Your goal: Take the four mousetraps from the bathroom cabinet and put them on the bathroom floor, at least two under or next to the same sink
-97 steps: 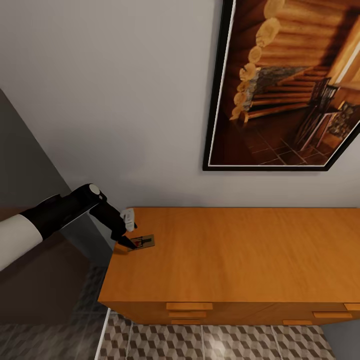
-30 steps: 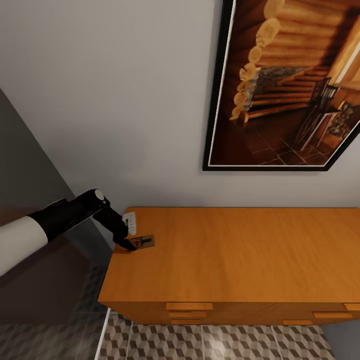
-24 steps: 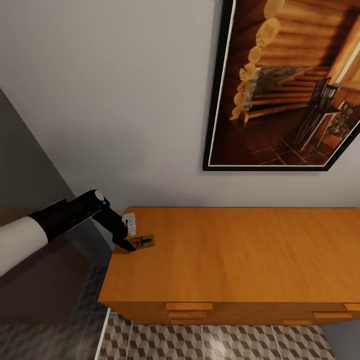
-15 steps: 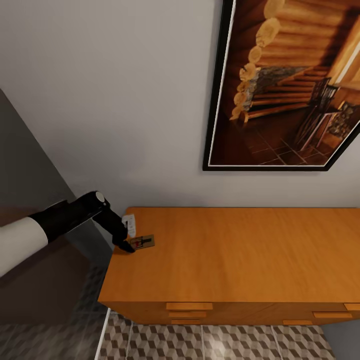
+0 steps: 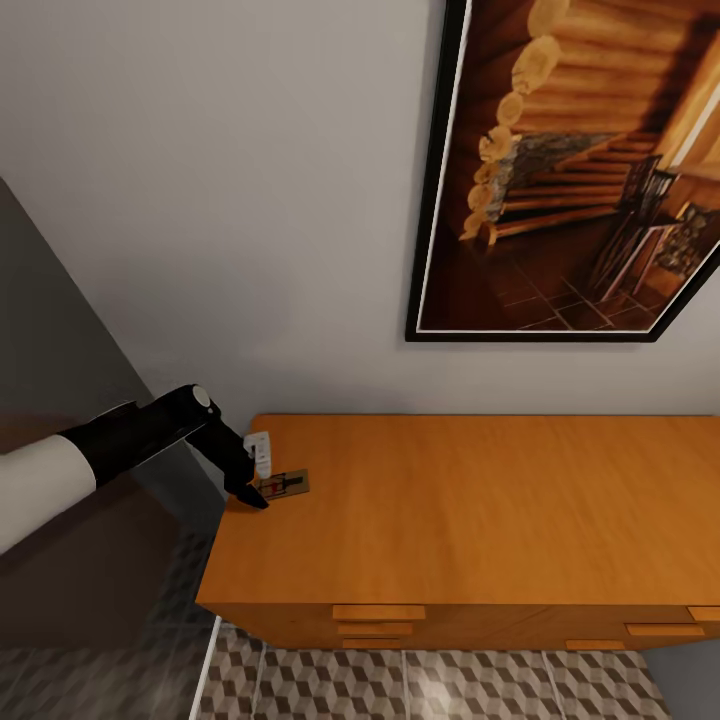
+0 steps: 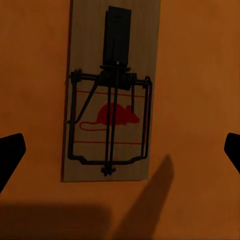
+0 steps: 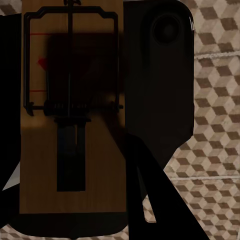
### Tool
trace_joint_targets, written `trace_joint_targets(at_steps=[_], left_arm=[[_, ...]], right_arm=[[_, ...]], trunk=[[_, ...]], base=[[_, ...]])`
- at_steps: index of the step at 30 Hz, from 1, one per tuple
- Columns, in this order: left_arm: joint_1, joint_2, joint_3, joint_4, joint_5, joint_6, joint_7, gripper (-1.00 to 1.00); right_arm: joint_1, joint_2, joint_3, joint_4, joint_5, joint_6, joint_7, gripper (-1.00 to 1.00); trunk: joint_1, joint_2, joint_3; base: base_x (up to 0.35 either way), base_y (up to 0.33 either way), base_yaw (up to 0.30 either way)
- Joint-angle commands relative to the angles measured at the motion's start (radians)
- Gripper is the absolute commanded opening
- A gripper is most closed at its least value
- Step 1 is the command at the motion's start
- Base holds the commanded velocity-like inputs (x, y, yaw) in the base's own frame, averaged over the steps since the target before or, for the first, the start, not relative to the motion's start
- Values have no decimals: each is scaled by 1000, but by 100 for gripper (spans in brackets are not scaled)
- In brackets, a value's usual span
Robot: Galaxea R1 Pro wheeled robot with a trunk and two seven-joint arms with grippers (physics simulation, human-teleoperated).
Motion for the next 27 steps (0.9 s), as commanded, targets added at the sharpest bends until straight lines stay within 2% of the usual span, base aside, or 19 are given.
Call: trace_joint_targets(at_steps=[1, 27], left_arm=[[-2, 1, -5, -1, 9, 9, 2, 100], [-2, -3, -5, 19, 9, 9, 2, 100]], right_arm=[[-1, 0, 8, 1, -13, -4, 2, -100], [-1, 0, 7, 0, -14, -4, 3, -100]], trunk=[[1, -2, -2], [1, -2, -3]], base=[[0, 0, 0], [0, 0, 0]])
